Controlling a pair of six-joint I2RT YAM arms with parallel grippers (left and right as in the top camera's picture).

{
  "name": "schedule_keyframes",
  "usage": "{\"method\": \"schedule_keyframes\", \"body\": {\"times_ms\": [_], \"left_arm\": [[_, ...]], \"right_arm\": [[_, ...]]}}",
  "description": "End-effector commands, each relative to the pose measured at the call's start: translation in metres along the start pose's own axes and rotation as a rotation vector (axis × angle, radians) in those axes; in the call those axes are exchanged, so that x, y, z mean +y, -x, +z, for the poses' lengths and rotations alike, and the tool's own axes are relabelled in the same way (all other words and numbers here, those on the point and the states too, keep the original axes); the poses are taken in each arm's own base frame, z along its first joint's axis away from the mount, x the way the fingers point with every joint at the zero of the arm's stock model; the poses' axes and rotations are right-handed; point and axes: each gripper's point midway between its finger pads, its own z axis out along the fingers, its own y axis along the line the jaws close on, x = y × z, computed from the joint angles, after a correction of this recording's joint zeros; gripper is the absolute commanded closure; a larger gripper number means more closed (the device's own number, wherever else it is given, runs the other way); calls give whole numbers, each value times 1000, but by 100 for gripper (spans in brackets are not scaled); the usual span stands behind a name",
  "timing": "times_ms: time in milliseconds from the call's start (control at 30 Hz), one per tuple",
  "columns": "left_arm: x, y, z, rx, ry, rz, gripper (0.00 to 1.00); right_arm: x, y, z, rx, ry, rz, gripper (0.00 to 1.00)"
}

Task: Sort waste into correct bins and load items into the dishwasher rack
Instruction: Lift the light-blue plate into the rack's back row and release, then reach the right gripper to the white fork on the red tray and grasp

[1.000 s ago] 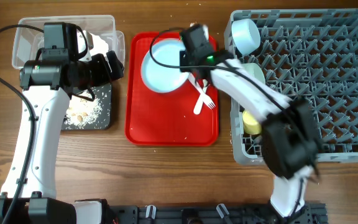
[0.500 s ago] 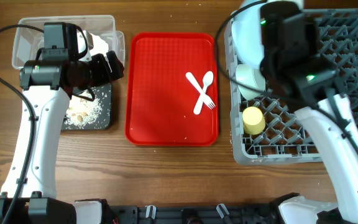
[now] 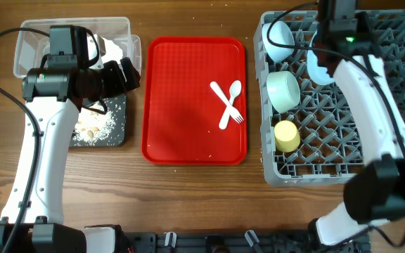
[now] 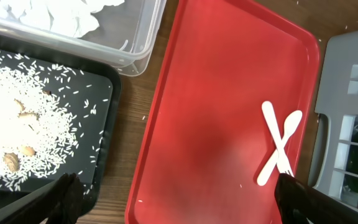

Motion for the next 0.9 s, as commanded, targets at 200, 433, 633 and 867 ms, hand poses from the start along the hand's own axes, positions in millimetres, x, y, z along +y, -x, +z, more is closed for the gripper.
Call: {"method": "schedule_keyframes", "body": {"times_ms": [200, 433, 633, 867], "left_arm": [[0, 4, -3, -13, -3, -7, 0], [0, 4, -3, -13, -3, -7, 0], [0, 4, -3, -13, -4, -7, 0], [0, 4, -3, -13, -3, -7, 0]], "right_arm": [[21, 15, 27, -27, -1, 15, 30], [-30, 28, -37, -162, 22, 264, 0], [41, 49, -181, -383, 821, 455, 0], [176, 33, -206, -107, 1140, 415, 14]]}}
